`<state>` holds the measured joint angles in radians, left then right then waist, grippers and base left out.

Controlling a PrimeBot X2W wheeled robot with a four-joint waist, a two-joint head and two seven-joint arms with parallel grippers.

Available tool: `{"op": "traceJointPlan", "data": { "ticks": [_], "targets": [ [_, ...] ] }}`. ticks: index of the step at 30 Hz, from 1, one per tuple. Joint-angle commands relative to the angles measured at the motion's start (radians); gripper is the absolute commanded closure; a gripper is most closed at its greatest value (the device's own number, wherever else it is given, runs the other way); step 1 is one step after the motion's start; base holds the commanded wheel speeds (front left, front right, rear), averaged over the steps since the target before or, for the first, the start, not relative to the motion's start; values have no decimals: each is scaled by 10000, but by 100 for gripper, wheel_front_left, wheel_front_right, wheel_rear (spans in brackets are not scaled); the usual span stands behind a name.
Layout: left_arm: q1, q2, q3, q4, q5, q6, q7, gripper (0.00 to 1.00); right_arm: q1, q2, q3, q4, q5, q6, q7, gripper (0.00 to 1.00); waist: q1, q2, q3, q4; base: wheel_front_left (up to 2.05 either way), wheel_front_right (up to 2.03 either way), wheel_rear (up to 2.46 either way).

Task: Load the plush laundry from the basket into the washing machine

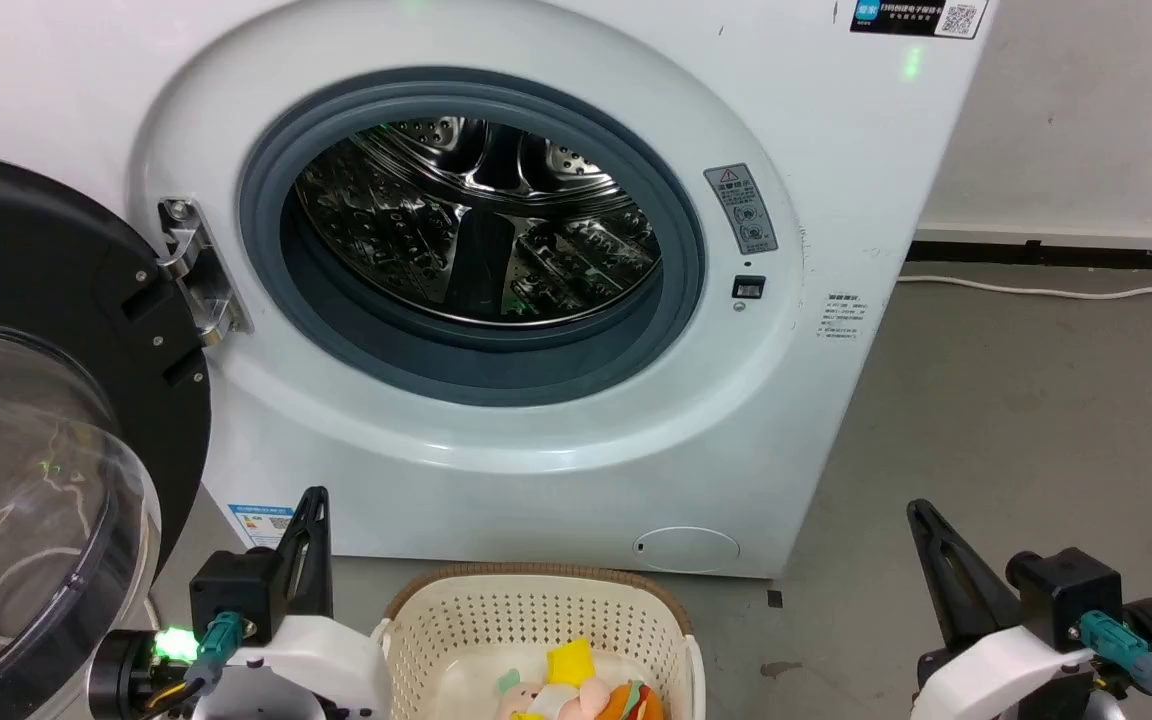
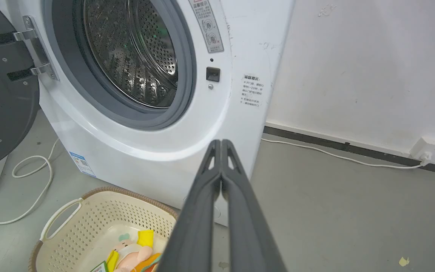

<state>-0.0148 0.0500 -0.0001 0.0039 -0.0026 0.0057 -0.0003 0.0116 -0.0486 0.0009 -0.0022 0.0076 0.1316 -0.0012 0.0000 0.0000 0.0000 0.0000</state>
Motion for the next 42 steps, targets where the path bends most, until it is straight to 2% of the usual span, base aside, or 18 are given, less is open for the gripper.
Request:
{"op": "traceJointPlan", "data": {
  "ticks": [1, 2, 27, 42],
  "targets": [
    [148, 3, 1, -39, 26, -57, 3, 100, -116, -16, -9, 22, -76, -9, 12, 100, 0, 0, 0, 0, 0, 0, 0],
    [0, 0, 2, 0, 0, 0, -1, 0, 0, 0, 2, 0, 1, 0, 0, 0, 0, 0, 0, 0, 0, 0, 0],
    [-147, 30, -410, -56, -6, -32, -469, 0, -123, -3, -134, -201, 561, -2, -468, 0, 0, 0, 597, -316, 0, 0, 0],
    [-856, 235, -727, 1214, -53, -259, -677, 0, -472, -5, -6, -375, 1128, -3, -780, 0, 0, 0, 1810, -975, 0, 0, 0]
  ]
}}
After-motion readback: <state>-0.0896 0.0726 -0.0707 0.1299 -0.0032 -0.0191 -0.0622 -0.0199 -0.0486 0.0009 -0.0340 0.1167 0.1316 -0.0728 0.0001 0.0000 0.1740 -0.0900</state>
